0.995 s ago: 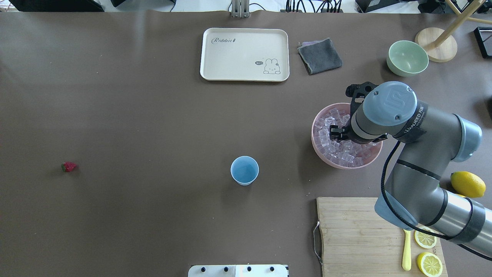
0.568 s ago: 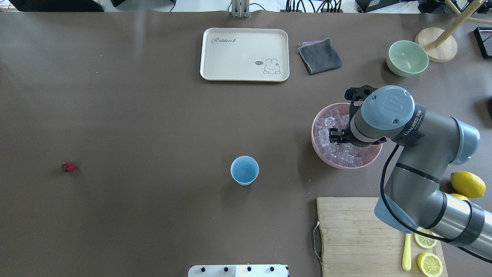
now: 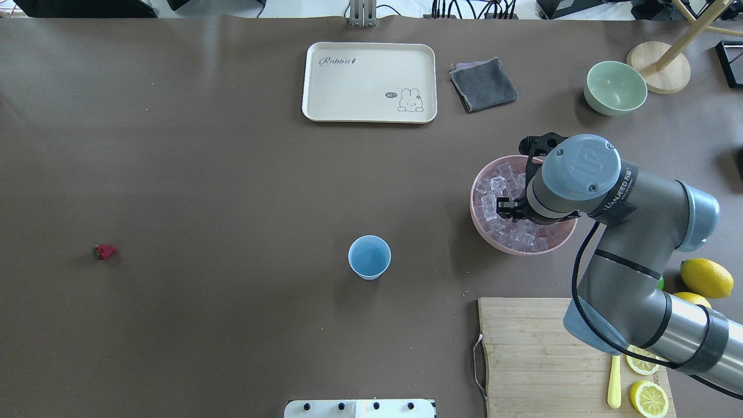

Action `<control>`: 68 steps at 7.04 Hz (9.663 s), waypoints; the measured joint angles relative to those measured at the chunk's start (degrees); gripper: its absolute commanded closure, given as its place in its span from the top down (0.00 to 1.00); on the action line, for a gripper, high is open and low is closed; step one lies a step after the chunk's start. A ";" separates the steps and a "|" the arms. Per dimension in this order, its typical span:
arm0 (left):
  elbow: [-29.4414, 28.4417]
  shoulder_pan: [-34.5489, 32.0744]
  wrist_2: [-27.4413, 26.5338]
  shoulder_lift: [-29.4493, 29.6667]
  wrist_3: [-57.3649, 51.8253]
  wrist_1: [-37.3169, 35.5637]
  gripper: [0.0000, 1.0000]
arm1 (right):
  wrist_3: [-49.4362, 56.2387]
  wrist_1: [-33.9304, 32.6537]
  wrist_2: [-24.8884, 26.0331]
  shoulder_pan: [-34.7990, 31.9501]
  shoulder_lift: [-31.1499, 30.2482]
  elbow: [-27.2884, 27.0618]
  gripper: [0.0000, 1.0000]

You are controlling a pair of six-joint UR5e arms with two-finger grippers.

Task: Mash ice and strawberries in cup
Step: 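Lower the right gripper into the bowl and grasp an ice cube, then carry the ice cube with the right gripper over the light-blue cup, then lower the right gripper to the cup and release the ice cube, then move the empty right gripper back over the ice bowl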

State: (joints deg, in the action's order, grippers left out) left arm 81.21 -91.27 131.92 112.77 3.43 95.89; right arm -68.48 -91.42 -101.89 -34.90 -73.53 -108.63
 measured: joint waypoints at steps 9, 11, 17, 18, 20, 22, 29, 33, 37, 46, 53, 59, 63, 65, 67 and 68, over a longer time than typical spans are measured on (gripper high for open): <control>0.03 0.04 0.08 0.22 0.06 -0.08 0.98 | 0.04 -0.85 -0.37 -5.01 0.34 -4.85 0.00; 0.10 0.04 0.09 0.25 0.08 -0.16 0.98 | 0.01 -0.81 -0.27 -6.15 0.69 -6.68 0.00; 0.26 0.04 0.18 0.57 0.17 -0.18 0.98 | -0.07 -0.56 -0.01 -7.38 4.36 -8.22 0.00; 0.29 0.04 0.27 0.59 0.18 -0.18 0.98 | -0.07 -0.51 0.04 -7.38 5.58 -8.41 0.00; 0.28 0.04 0.90 0.58 0.19 -0.17 0.98 | -0.14 -0.42 0.11 -7.34 8.11 -8.66 0.00; 0.27 0.04 1.26 0.58 0.25 -0.17 0.98 | -0.15 -0.31 0.14 -6.68 10.72 -9.06 0.00; 0.83 -0.25 3.16 -0.08 0.09 -0.17 0.98 | 1.13 4.09 10.60 8.44 17.23 -6.46 0.00; 0.68 -0.11 6.69 -0.18 0.06 -0.18 0.98 | 4.59 7.81 12.51 11.35 18.54 -2.11 0.00; 0.46 -0.10 6.85 -0.06 0.00 -0.18 0.98 | 6.66 13.97 12.89 11.83 18.24 3.00 0.00; 0.40 -0.34 6.86 -0.10 0.00 -0.17 0.98 | 7.01 13.67 14.42 16.33 16.91 3.06 0.62; 0.12 -1.51 9.77 -0.16 -0.23 -0.16 0.98 | 7.48 13.18 13.88 11.88 15.51 -0.02 1.00; 0.57 -1.96 10.82 0.20 0.00 -0.18 0.98 | 7.38 12.50 9.73 2.15 9.00 -4.65 1.00; 0.64 -1.69 10.44 0.70 0.06 -0.17 0.98 | 7.33 12.24 9.27 -0.52 2.64 -4.98 0.99; 0.67 -1.43 10.32 1.15 -0.01 -0.16 0.98 | 7.74 12.27 8.80 -1.43 -0.38 -5.03 0.99; 0.66 -1.31 10.23 1.81 -0.10 0.07 0.98 | 8.44 12.27 7.87 -1.75 -3.33 -5.29 0.82; 0.64 -1.26 10.21 2.00 -0.10 0.74 0.98 | 8.34 12.25 6.90 -1.66 -4.73 -5.51 0.82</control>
State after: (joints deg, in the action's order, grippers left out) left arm 81.85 -92.53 142.13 114.77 3.32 96.63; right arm -60.14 -79.17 -95.00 -36.56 -78.26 -114.14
